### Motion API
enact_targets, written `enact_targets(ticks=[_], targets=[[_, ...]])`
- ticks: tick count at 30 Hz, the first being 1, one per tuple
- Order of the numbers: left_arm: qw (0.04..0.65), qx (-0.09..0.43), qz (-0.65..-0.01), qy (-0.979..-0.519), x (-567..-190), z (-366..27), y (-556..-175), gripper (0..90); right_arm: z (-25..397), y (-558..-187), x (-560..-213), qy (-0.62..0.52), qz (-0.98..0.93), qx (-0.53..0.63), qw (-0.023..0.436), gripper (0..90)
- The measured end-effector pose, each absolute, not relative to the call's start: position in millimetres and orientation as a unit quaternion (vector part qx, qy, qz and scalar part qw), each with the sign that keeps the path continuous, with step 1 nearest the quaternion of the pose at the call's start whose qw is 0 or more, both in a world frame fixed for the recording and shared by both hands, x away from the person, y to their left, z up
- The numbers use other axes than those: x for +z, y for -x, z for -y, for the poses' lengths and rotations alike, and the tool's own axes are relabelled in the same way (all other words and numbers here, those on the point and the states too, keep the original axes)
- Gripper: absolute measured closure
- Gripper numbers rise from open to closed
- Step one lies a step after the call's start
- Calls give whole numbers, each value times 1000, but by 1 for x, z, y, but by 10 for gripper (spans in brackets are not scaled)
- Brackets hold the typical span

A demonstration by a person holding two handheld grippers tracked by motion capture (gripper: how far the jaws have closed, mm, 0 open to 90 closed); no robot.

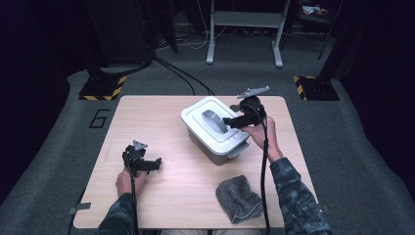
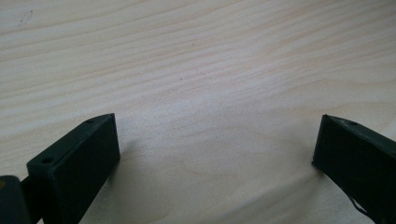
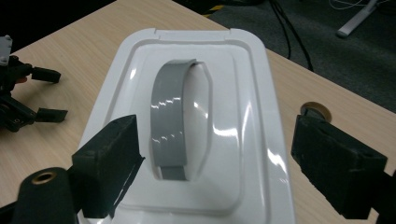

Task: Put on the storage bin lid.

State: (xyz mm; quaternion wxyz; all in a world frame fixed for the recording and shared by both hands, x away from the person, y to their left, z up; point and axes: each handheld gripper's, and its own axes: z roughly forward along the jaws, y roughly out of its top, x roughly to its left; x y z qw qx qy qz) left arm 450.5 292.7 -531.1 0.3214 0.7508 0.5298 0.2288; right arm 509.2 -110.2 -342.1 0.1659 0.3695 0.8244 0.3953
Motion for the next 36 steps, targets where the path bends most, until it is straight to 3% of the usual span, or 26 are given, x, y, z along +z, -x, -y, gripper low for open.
enact_targets(ticks=[10,19,26,30,33,36], targets=[[320,227,-531,-751,-531,-293,-450,1,167,-479,-334,-386,-809,394,203,95],[320,227,-531,-751,-531,-293,-450,1,214,-451,-356,-424,-790,384,221,62],[321,228,-530,-751,-531,-293,-450,1,240,-435,-394,-458,-776,370,225,51],[321,231,-531,-750,-531,-293,-452,1,251,-425,-428,-480,-768,352,239,41],[320,231,-531,-750,-531,-292,-451,1,256,-417,-469,-504,-761,344,219,30],[319,231,-530,-751,-531,-293,-452,1,255,-412,-488,-507,-763,338,216,30]])
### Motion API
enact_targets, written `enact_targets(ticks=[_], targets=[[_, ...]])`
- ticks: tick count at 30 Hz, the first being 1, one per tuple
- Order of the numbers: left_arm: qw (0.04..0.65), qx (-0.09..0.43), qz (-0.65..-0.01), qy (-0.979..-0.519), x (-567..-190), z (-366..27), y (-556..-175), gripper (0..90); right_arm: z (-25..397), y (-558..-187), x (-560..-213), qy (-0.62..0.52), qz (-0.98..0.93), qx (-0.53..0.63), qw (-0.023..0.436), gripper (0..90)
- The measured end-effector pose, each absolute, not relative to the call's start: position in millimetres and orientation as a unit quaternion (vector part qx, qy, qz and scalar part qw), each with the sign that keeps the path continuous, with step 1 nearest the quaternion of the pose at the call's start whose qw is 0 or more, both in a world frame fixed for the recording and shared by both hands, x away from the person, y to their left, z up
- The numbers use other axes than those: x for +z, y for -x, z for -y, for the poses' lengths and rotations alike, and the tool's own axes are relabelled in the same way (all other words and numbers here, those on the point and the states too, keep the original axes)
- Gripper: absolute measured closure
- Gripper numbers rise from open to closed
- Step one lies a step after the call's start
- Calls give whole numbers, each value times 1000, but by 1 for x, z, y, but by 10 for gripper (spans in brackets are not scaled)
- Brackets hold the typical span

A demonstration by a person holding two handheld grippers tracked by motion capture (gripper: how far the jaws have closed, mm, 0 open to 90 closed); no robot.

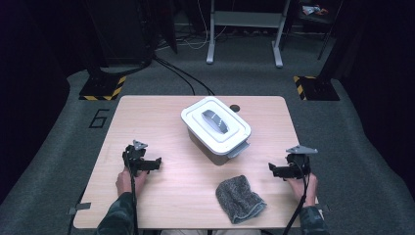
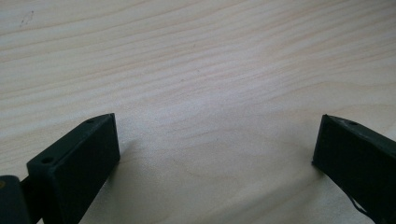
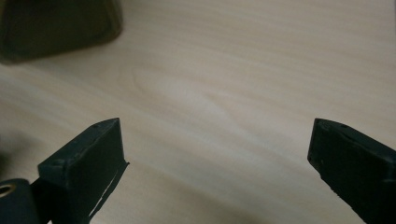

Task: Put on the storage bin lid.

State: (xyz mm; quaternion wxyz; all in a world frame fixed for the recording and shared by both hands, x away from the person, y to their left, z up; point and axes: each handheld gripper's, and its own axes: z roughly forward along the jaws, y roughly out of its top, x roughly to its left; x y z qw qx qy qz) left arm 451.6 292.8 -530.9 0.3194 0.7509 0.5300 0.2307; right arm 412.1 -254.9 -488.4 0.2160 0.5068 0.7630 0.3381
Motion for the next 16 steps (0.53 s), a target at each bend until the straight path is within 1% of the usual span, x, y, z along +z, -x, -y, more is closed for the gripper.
enact_targets(ticks=[1,2,3,5,7,8,11,16], targets=[[320,230,-530,-751,-531,-293,-452,1,251,-409,-503,-509,-766,330,211,27],[320,230,-530,-751,-531,-293,-452,1,251,-409,-503,-509,-766,330,211,27],[320,230,-531,-750,-531,-293,-452,1,249,-407,-514,-507,-770,329,205,28],[320,230,-531,-750,-531,-293,-452,1,245,-406,-520,-505,-775,318,208,24],[320,230,-532,-750,-531,-293,-452,1,245,-406,-522,-498,-780,316,209,23],[320,230,-531,-750,-531,-293,-452,1,244,-407,-525,-507,-778,312,201,2],[320,231,-531,-750,-531,-293,-452,1,249,-405,-529,-502,-773,328,210,0],[319,227,-529,-753,-531,-293,-451,2,248,-405,-530,-504,-771,328,211,0]])
